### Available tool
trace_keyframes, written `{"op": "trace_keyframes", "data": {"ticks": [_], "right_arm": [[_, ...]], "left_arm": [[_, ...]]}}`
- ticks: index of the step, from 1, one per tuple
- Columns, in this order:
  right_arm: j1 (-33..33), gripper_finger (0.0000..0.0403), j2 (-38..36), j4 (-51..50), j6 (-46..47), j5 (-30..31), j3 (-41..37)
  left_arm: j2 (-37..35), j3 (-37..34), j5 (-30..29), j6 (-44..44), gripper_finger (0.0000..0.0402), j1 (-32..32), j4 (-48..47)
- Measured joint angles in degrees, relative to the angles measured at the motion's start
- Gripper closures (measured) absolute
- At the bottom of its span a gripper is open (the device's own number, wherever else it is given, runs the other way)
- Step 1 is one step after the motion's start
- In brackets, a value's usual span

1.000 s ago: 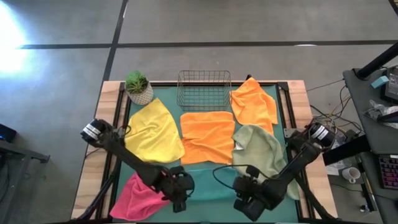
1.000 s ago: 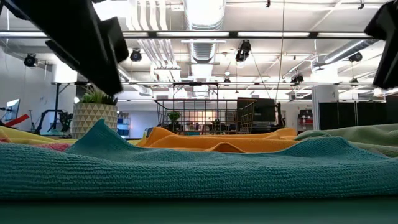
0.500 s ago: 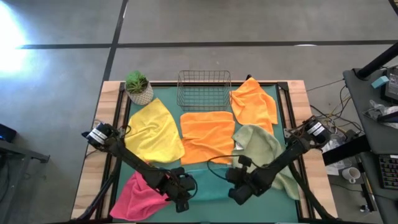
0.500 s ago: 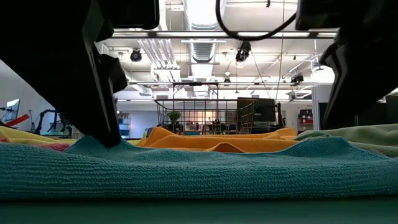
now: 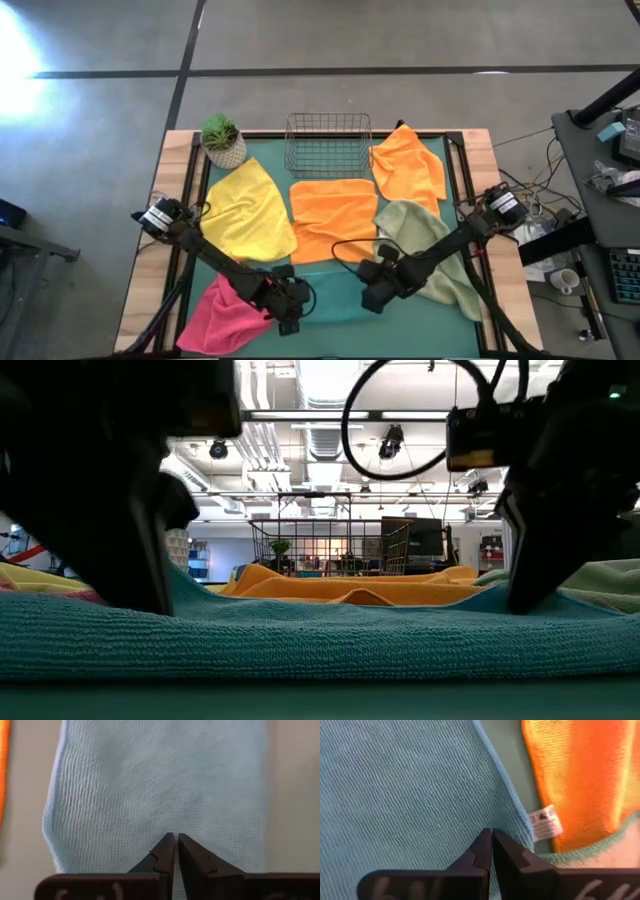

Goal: Fold microfiber towels
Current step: Fold the blue microfiber cloth

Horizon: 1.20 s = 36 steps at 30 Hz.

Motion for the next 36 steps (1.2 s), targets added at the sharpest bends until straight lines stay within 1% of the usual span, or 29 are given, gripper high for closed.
{"op": "trace_keyframes", "data": {"ticks": [5, 12, 18, 24, 29, 33, 36], "right_arm": [[-0.1, 0.0394, 0.0, 2.5, 2.1, -3.3, -0.7], [0.6, 0.0394, 0.0, 3.3, 6.3, -7.3, -0.6], [2.3, 0.0394, 0.0, 4.4, 12.5, -9.3, -0.6], [3.8, 0.0394, 0.0, 6.9, 17.1, -9.8, -0.6], [4.0, 0.0394, 0.0, 12.7, 18.7, -11.6, -0.6], [4.0, 0.0394, 0.0, 15.8, 18.8, -11.1, -0.6], [4.1, 0.0394, 0.0, 15.9, 18.9, -10.5, -0.6]], "left_arm": [[-0.1, -1.3, -0.1, 1.2, 0.0391, 0.7, 0.8], [-0.1, -1.5, -1.3, 7.9, 0.0391, 3.1, 0.4], [-0.1, -1.6, -1.4, 14.9, 0.0391, 6.4, 0.2], [-0.1, -1.6, -1.4, 21.2, 0.0391, 10.1, 0.2], [-0.1, -1.6, -1.5, 28.1, 0.0391, 13.4, 0.2], [-0.5, -1.7, -1.4, 29.6, 0.0391, 16.0, -0.1], [-1.3, -1.7, -1.1, 29.6, 0.0391, 16.5, -0.4]]}}
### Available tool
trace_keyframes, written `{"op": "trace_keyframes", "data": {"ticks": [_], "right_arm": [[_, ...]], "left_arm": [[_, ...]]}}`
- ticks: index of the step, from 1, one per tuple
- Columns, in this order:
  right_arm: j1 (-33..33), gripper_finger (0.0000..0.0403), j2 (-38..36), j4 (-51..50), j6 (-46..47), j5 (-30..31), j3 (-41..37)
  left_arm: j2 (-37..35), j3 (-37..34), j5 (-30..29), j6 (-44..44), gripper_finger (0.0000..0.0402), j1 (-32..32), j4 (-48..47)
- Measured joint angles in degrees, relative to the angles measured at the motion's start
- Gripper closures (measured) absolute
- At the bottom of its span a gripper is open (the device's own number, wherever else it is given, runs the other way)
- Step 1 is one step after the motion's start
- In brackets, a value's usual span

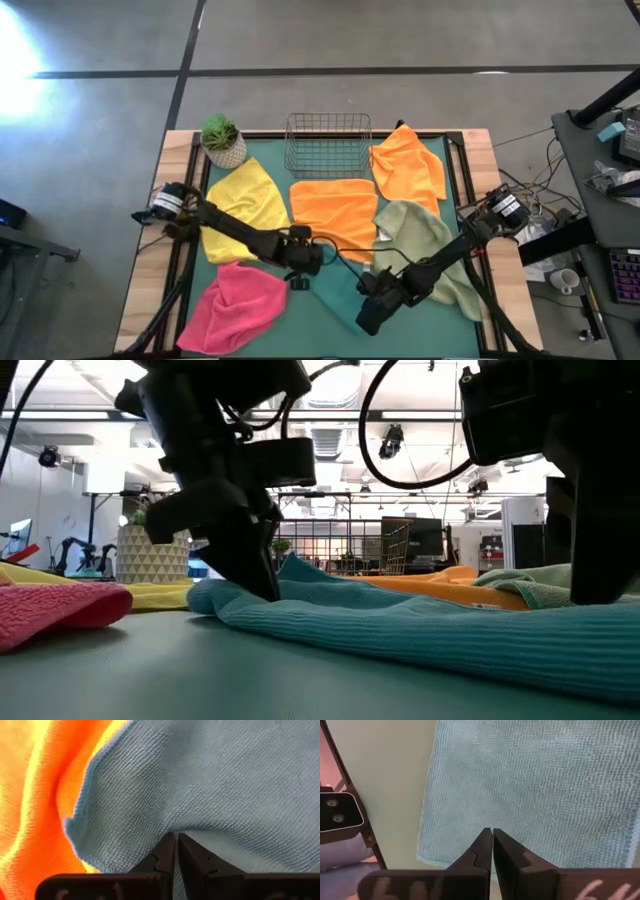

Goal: Fold microfiber towels
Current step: Fold the blue microfiber cloth

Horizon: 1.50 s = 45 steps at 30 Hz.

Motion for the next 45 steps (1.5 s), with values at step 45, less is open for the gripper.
{"op": "trace_keyframes", "data": {"ticks": [45], "right_arm": [[5.7, 0.0394, -22.2, -23.9, -8.0, 16.6, 1.1]], "left_arm": [[7.7, 13.9, 1.2, -12.1, 0.0391, -7.6, 20.6]]}}
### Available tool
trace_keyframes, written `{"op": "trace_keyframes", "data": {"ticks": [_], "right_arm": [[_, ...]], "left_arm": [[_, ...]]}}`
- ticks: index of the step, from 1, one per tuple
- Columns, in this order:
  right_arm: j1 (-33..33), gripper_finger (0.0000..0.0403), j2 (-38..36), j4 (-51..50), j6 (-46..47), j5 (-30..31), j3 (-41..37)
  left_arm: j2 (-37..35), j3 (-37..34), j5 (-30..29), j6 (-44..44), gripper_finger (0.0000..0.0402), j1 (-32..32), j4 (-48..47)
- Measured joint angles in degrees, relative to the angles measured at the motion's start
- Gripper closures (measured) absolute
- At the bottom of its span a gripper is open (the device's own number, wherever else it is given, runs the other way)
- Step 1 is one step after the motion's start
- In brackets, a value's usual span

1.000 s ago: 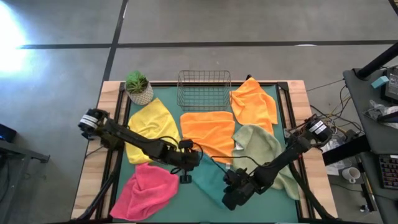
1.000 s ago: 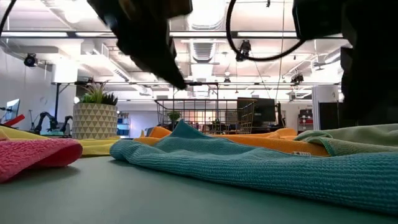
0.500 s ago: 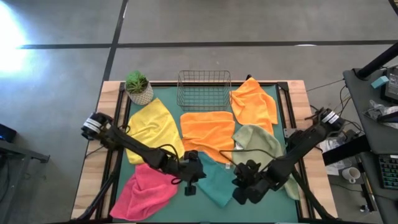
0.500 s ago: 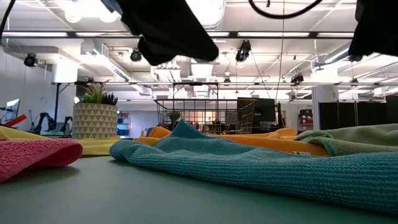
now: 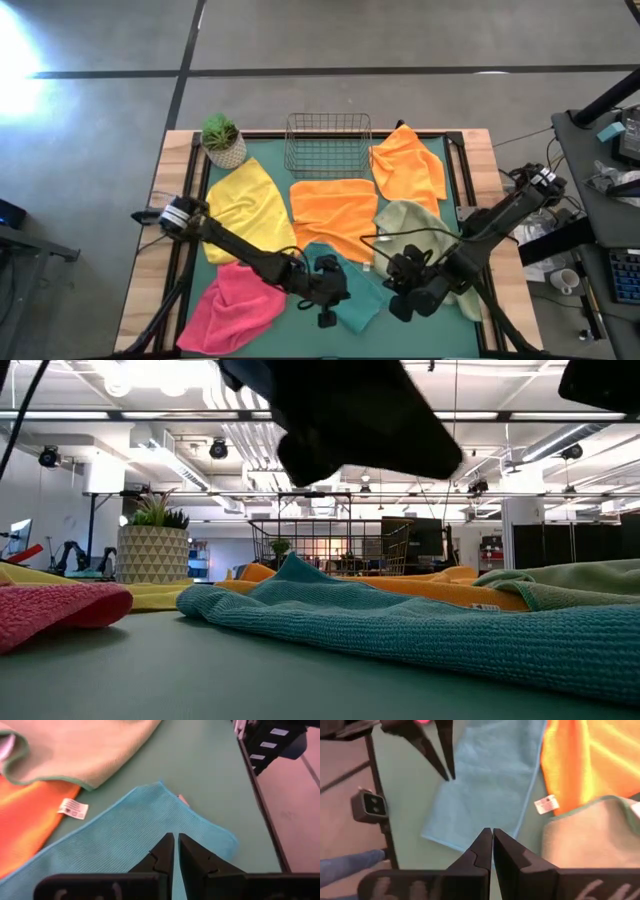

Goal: Fold microfiber towels
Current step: Fold the blue microfiber cloth

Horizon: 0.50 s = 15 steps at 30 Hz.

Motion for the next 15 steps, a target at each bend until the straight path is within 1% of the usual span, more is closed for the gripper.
{"op": "trace_keyframes", "data": {"ticks": [7, 15], "right_arm": [[0.0, 0.0394, 0.3, -2.4, -0.4, 0.0, 0.0], [0.0, 0.0394, 0.4, -2.2, -1.2, -0.1, -0.1]], "left_arm": [[4.6, 4.1, 0.5, -1.6, 0.0391, -0.3, 0.1], [7.7, 5.4, 1.7, -4.5, 0.0391, -1.5, -0.1]]}}
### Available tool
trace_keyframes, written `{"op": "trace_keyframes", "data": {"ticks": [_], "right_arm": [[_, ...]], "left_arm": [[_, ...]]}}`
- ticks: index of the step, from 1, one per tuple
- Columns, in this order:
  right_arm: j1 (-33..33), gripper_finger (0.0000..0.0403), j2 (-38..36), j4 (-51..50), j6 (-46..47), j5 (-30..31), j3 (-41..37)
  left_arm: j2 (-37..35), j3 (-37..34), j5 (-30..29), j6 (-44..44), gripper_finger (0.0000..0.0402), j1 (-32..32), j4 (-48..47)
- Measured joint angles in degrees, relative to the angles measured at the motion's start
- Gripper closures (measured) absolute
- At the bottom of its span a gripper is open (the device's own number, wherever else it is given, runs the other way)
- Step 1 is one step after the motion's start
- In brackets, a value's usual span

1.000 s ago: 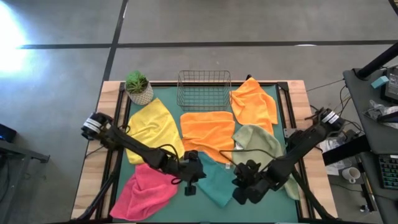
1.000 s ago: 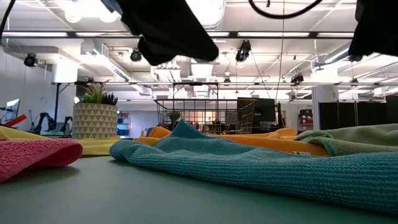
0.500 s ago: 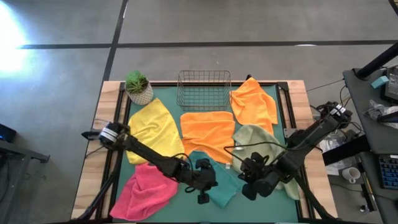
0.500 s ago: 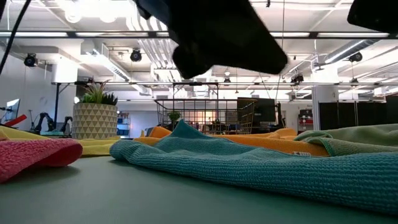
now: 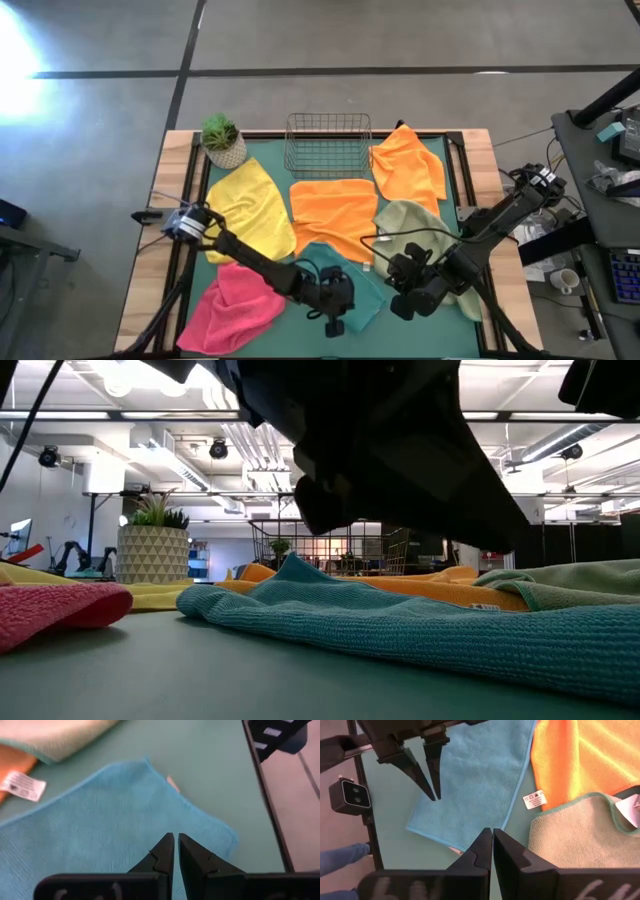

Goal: Fold microfiber towels
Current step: Fold the blue microfiber cloth

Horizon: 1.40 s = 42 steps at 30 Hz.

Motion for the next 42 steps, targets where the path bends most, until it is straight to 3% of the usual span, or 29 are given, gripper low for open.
{"op": "trace_keyframes", "data": {"ticks": [20, 42], "right_arm": [[0.0, 0.0394, 0.0, 0.0, 0.4, 0.1, 0.0], [0.0, 0.0394, 0.0, 0.1, 3.1, 0.1, -0.5]], "left_arm": [[2.4, -1.1, 1.1, -4.5, 0.0391, -1.1, -3.5], [-5.0, -1.2, 9.1, 11.1, 0.0391, -3.3, -35.9]]}}
